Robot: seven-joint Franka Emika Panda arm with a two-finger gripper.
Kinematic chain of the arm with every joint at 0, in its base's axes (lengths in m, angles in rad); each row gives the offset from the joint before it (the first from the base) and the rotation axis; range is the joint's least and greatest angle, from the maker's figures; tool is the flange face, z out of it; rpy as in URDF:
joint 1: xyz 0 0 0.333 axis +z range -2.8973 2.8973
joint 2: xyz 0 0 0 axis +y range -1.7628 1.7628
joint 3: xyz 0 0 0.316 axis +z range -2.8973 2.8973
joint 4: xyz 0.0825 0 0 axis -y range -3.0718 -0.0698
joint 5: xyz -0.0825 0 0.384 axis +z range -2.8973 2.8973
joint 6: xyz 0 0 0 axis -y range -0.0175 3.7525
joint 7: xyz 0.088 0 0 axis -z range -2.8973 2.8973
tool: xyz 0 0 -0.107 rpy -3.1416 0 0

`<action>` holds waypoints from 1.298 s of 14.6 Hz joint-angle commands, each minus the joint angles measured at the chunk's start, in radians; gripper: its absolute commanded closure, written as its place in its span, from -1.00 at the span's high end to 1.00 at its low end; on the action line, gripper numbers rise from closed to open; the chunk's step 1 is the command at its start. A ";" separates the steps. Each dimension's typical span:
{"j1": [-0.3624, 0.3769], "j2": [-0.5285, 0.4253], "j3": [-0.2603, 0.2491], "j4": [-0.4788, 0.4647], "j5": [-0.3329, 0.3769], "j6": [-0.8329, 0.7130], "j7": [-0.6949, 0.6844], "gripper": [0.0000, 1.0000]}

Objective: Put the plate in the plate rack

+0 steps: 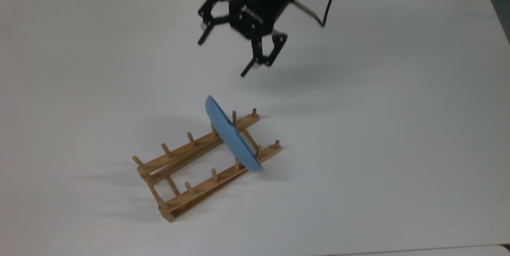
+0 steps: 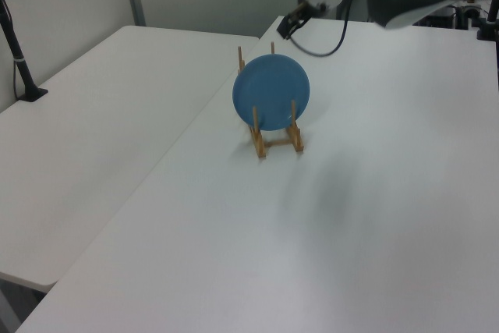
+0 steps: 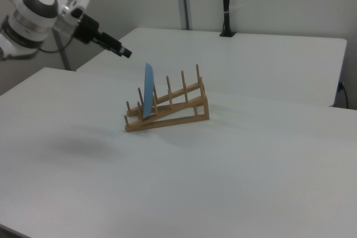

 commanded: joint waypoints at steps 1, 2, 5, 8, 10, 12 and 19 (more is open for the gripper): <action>0.003 -0.081 -0.013 0.003 0.266 -0.135 -0.130 1.00; -0.006 -0.104 -0.022 0.012 0.348 -0.172 -0.163 1.00; -0.064 -0.179 -0.055 0.012 0.608 -0.265 -0.318 1.00; -0.083 -0.230 -0.142 0.010 0.790 -0.328 -0.427 1.00; -0.078 -0.254 -0.206 0.007 0.864 -0.350 -0.528 1.00; -0.075 -0.274 -0.248 -0.002 0.885 -0.350 -0.646 1.00; -0.075 -0.270 -0.314 -0.020 0.885 -0.312 -1.121 1.00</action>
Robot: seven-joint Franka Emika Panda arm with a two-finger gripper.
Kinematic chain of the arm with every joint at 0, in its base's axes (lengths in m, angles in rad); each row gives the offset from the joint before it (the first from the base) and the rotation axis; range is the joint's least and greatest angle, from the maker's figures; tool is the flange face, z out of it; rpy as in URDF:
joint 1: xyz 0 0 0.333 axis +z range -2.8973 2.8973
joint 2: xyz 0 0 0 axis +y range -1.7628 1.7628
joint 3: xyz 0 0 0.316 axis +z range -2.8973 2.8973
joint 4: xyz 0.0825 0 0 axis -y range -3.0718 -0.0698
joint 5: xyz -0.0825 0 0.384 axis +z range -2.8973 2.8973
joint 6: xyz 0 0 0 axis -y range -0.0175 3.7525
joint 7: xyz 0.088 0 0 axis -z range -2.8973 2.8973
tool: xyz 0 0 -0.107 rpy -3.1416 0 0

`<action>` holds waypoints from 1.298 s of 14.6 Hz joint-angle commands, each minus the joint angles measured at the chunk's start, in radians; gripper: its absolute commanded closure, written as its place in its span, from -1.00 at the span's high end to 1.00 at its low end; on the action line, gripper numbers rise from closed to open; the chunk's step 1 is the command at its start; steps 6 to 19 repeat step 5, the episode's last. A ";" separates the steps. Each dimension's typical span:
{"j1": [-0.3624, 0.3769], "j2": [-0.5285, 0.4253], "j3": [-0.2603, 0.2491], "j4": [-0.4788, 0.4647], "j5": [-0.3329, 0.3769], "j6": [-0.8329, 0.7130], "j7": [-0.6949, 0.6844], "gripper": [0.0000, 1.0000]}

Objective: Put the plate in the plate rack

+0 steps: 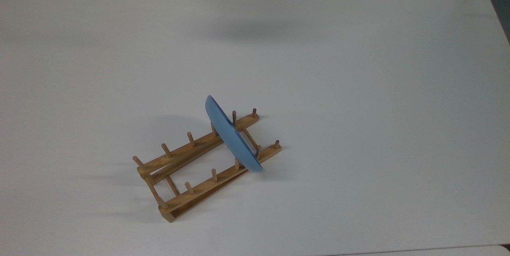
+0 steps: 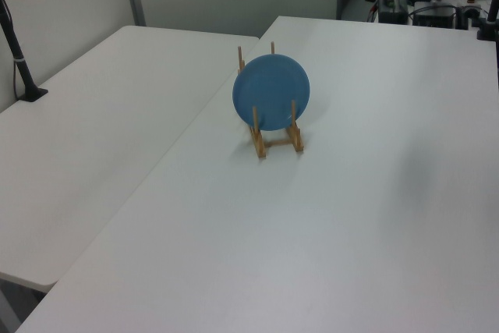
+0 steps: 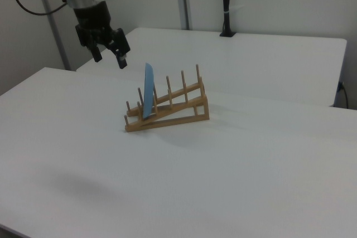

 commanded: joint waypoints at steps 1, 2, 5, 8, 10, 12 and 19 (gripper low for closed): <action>0.013 -0.017 -0.036 -0.031 0.021 0.023 -0.129 1.00; 0.014 -0.017 -0.036 -0.031 0.023 0.021 -0.129 1.00; 0.014 -0.016 -0.036 -0.026 0.021 0.021 -0.141 1.00; 0.014 -0.016 -0.036 -0.026 0.021 0.021 -0.141 1.00; 0.014 -0.016 -0.036 -0.026 0.021 0.021 -0.141 1.00; 0.014 -0.016 -0.036 -0.026 0.021 0.021 -0.141 1.00; 0.014 -0.016 -0.036 -0.026 0.021 0.021 -0.141 1.00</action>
